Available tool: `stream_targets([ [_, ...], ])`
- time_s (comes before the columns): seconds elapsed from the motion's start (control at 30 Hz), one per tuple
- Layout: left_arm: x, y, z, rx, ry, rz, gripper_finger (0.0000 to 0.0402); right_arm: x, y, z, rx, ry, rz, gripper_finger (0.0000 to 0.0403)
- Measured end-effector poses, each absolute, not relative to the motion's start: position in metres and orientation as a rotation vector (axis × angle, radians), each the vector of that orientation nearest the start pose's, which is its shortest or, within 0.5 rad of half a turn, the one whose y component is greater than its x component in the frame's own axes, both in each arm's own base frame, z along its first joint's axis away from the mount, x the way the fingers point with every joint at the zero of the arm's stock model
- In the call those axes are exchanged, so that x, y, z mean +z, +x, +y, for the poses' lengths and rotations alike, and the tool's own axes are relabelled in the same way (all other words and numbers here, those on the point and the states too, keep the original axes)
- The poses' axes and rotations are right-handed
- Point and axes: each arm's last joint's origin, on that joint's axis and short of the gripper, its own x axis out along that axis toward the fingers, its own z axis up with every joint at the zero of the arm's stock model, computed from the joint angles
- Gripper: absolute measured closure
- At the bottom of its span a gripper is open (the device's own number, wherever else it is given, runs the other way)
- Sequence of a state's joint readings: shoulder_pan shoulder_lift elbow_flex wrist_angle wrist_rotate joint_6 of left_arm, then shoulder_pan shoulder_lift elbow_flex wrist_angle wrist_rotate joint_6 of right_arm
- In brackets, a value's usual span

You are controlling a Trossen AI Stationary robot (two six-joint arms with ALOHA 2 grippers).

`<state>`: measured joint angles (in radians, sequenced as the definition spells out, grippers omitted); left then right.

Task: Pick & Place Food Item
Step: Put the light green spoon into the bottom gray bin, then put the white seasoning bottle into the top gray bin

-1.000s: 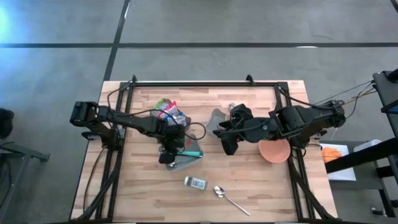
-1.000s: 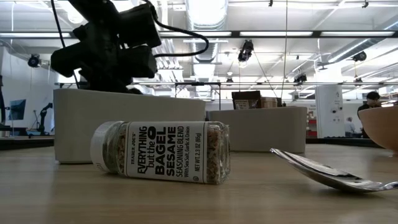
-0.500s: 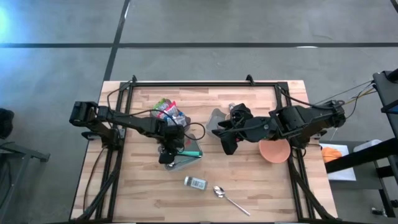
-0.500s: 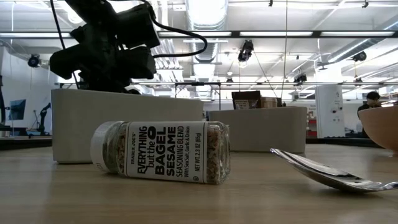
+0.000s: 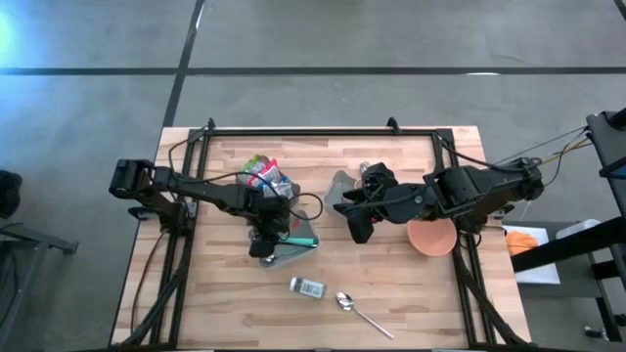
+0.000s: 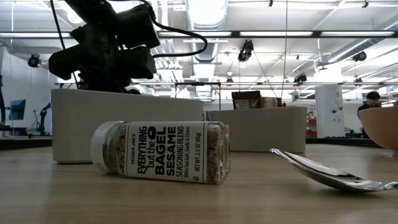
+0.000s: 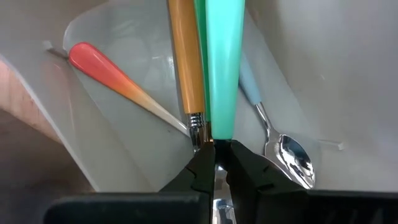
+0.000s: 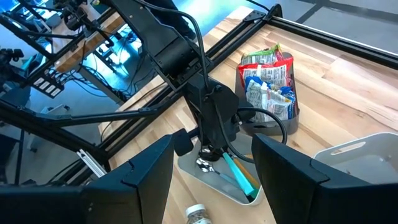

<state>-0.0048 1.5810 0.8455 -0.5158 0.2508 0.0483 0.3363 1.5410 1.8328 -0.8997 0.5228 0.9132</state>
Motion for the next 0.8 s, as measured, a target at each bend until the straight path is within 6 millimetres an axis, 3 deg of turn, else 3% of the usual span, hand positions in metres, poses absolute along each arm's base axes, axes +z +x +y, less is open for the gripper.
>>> stream_targets([
  [0.17,0.157,0.275,-0.008,-0.251,-0.112,1.239,0.0359,0.442,0.293,0.087,-0.408,0.630,0.426,0.0188],
  [0.53,0.158,0.276,-0.008,-0.249,-0.115,1.237,0.0231,0.442,0.293,0.087,-0.403,0.620,0.431,0.0188],
  [0.8,0.192,0.287,-0.010,-0.228,-0.169,1.230,0.0186,0.442,0.293,0.088,-0.381,0.628,0.446,0.0188],
])
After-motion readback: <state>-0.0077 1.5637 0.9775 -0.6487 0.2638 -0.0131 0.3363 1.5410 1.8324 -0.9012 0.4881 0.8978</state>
